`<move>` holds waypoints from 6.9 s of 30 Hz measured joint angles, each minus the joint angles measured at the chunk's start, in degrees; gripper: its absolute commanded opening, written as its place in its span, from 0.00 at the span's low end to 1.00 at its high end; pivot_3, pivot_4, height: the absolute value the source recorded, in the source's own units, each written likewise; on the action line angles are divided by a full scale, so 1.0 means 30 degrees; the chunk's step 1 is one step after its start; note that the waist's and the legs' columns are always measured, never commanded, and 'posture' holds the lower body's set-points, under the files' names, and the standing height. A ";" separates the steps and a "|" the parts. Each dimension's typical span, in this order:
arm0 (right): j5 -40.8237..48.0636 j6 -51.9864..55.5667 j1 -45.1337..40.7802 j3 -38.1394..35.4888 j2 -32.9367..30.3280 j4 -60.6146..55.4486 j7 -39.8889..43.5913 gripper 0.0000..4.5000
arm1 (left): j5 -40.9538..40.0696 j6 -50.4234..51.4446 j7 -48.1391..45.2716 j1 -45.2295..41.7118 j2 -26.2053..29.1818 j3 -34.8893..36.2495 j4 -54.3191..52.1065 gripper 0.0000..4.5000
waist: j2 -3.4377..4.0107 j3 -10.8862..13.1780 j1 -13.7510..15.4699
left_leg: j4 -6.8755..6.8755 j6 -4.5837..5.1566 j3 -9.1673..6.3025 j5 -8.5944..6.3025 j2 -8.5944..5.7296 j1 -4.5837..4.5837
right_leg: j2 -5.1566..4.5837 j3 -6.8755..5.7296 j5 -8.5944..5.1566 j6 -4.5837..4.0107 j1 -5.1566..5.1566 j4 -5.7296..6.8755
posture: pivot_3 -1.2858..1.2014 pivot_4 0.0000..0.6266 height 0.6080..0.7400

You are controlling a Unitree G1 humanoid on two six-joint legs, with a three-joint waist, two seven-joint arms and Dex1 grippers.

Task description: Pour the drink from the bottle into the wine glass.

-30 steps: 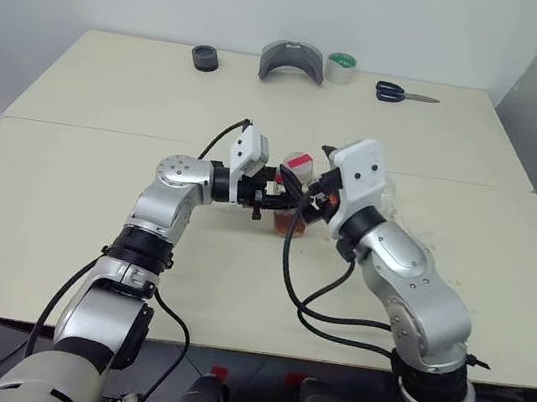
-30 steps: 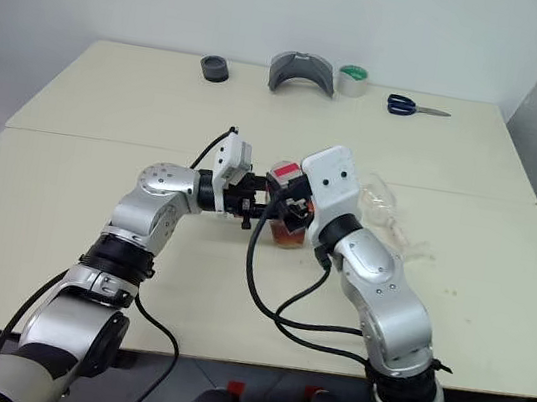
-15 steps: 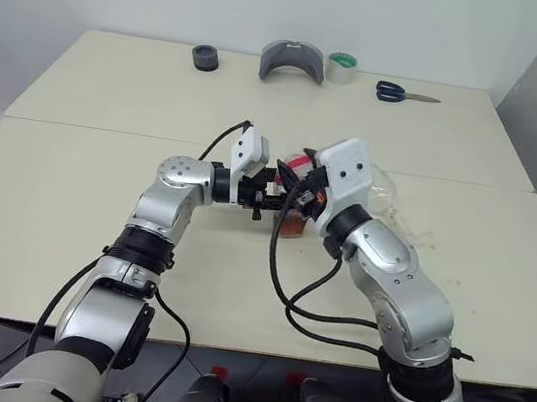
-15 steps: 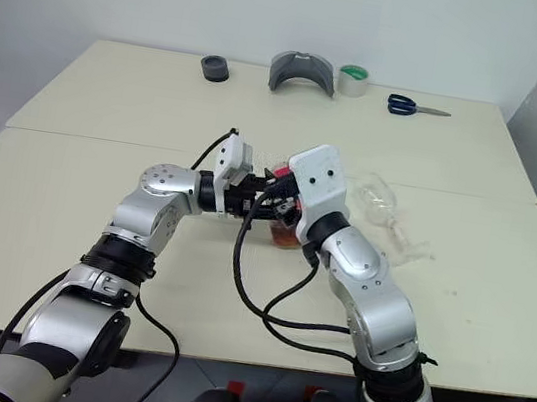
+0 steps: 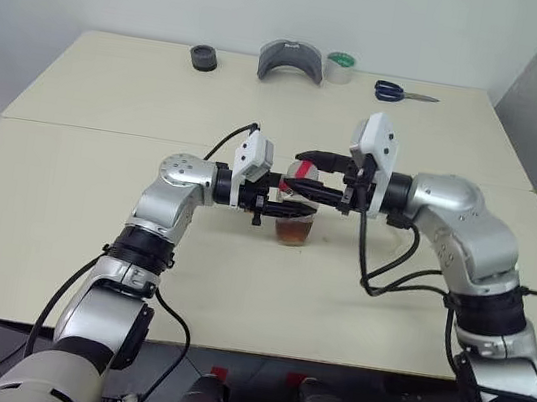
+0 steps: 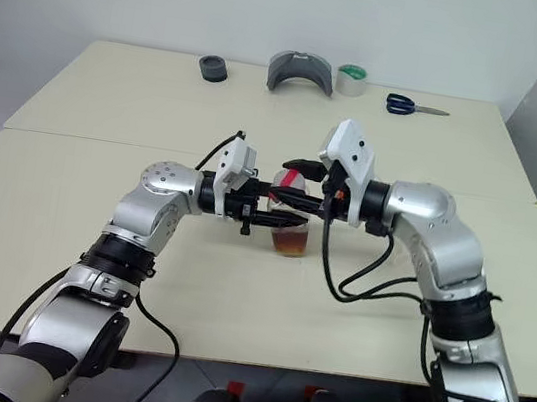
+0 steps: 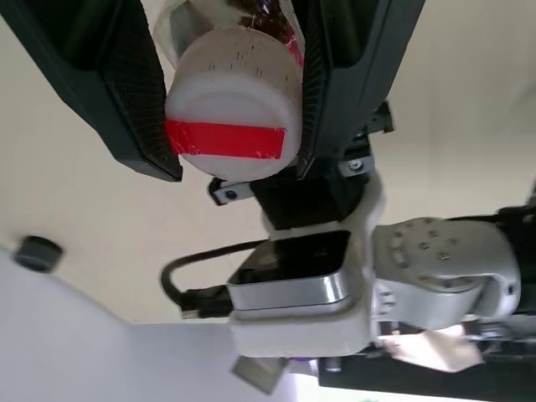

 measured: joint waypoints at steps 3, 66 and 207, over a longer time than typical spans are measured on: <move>0.0011 -0.0151 -0.0076 -0.0046 0.0168 0.0509 0.0122 0.65 | -0.0016 0.0204 0.0043 0.0049 0.0074 0.0040 -0.0053 0.40 | -0.0001 0.0000 0.0005 | 0.0022 -0.0004 0.0002 0.0002 -0.0015 -0.0018 | -0.0022 0.0005 0.0000 0.0000 -0.0004 0.0004 | 0.52 0.24 1.00; -0.0574 0.2330 0.2579 -0.0080 0.2010 -0.5875 -0.8053 1.00 | -0.0261 0.0567 -0.0353 0.0168 0.0526 0.0454 -0.0257 0.40 | -0.0001 0.0000 0.0083 | 0.0050 -0.0015 -0.0004 0.0008 -0.0025 -0.0040 | -0.0029 0.0009 0.0001 0.0001 -0.0022 0.0037 | 0.52 0.24 1.00; -0.3380 0.4848 1.5728 -0.4927 -0.2095 -1.0898 -1.2606 1.00 | -0.0355 0.1368 0.3638 0.1269 0.1643 0.2717 -0.0678 0.40 | -0.0002 -0.0002 0.0133 | 0.0050 -0.0004 0.0017 0.0002 -0.0026 -0.0010 | -0.0012 0.0036 -0.0004 0.0007 -0.0001 0.0063 | 0.52 0.24 1.00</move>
